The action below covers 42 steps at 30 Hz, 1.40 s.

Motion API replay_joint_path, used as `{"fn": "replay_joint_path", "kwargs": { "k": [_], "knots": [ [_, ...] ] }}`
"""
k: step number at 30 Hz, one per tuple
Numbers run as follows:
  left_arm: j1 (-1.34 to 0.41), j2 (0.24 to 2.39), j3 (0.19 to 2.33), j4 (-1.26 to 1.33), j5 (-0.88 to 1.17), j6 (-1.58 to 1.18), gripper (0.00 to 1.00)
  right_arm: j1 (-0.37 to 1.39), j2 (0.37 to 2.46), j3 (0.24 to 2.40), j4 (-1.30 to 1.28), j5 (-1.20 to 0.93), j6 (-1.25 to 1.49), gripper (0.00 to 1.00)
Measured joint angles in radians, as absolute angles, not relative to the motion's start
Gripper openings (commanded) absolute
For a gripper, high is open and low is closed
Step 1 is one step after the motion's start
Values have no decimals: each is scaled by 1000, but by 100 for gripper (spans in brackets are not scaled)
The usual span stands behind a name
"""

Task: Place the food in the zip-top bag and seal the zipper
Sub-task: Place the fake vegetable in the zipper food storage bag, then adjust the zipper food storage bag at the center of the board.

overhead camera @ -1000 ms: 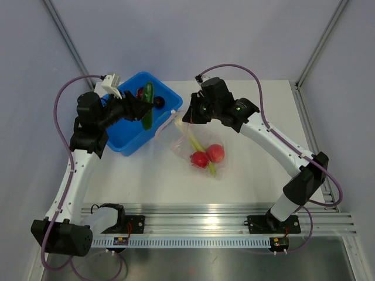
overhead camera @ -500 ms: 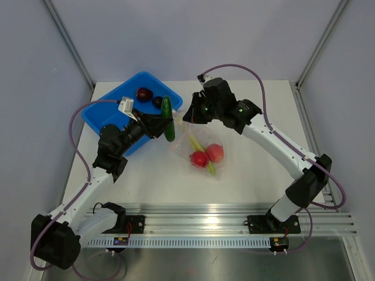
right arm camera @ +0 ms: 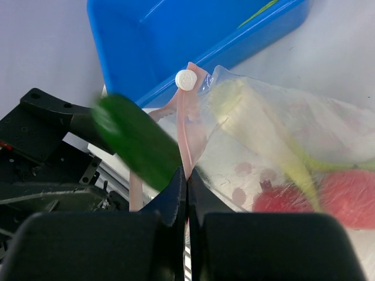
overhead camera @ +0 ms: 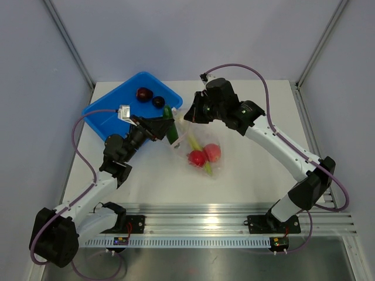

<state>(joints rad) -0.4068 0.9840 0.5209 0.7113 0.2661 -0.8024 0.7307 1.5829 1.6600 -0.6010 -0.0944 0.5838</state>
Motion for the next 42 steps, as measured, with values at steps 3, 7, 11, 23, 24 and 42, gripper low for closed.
{"fn": "replay_joint_path", "kwargs": {
  "k": [3,7,11,23,24,42],
  "knots": [
    [-411,960,513,682,254,-805,87,731,1583,1660,-601,-94,585,0],
    [-411,910,513,640,243,-787,84,731,1581,1660,-601,-94,585,0],
    [-411,852,528,551,216,-740,75,731,1577,1660,-601,-93,589,0],
    [-411,896,799,54,68,-512,81,731,1536,1633,-599,-90,592,0],
    [-411,902,799,20,68,-505,79,731,1536,1633,-599,-90,592,0],
    [-411,989,825,-217,183,-423,44,731,1531,1627,-599,-89,592,0]
  ]
}}
